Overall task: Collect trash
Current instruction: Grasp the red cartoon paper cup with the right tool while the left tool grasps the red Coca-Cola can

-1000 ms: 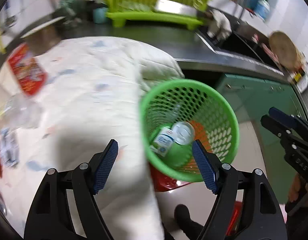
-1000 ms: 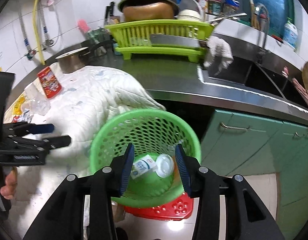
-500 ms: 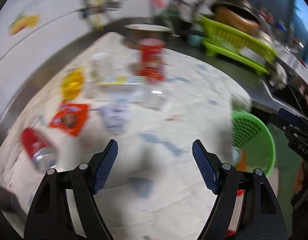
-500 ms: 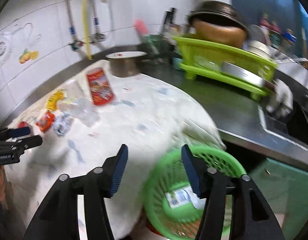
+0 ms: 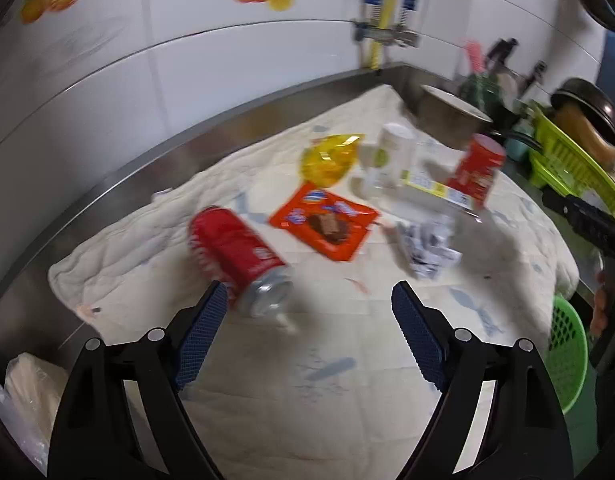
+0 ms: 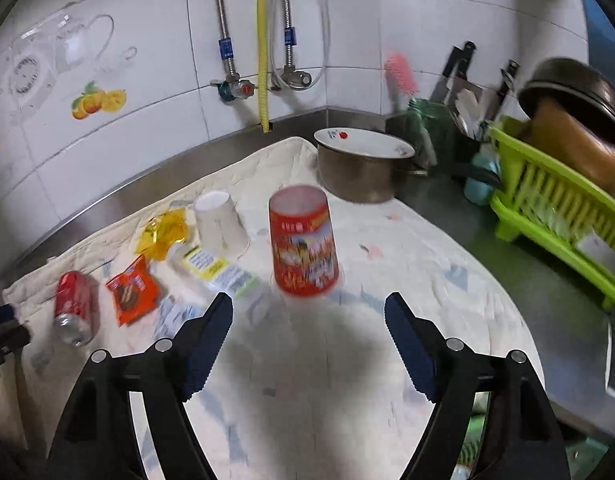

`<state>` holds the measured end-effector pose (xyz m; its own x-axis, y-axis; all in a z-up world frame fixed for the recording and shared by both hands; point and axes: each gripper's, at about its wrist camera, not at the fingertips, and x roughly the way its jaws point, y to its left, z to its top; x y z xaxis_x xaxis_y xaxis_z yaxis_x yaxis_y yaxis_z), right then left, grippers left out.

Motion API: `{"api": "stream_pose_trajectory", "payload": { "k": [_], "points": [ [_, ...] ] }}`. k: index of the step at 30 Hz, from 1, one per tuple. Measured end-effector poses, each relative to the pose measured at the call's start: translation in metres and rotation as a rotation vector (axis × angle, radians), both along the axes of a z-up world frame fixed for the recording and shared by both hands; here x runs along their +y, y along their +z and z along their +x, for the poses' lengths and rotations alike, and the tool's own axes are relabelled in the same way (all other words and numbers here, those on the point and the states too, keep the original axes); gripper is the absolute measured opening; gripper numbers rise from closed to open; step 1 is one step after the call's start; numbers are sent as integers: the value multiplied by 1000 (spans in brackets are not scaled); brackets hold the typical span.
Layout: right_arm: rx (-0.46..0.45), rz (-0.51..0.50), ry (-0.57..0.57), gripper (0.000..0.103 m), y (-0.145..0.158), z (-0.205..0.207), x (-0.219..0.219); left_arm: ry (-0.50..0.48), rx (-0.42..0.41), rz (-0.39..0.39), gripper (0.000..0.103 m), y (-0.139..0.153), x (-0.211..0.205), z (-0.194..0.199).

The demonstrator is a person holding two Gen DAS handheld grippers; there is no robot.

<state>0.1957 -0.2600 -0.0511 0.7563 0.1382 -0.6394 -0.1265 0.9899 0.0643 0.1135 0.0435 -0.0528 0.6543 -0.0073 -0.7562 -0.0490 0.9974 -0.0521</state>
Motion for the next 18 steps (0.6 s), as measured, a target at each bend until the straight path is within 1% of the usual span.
{"api": "stream_pose_trajectory", "payload": {
  "k": [4,7,9,10,17,18],
  "points": [
    [12,0,6,76,-5,32,5,45,8,1,85,-5,17,1],
    [23,24,3,83,-10,55,5,70,15,-1,85,-9,27,4],
    [28,25,6,83,-14,65,7,88,17,-5,86,-10,34,4],
    [31,28,7,85,-16,73,7,99,17,-8,87,-10,37,5],
    [74,45,-15,86,-34,112,7,157,23,-25,92,-11,53,13],
    [78,54,-16,86,-37,117,7,167,27,-24,94,-12,55,16]
  ]
}}
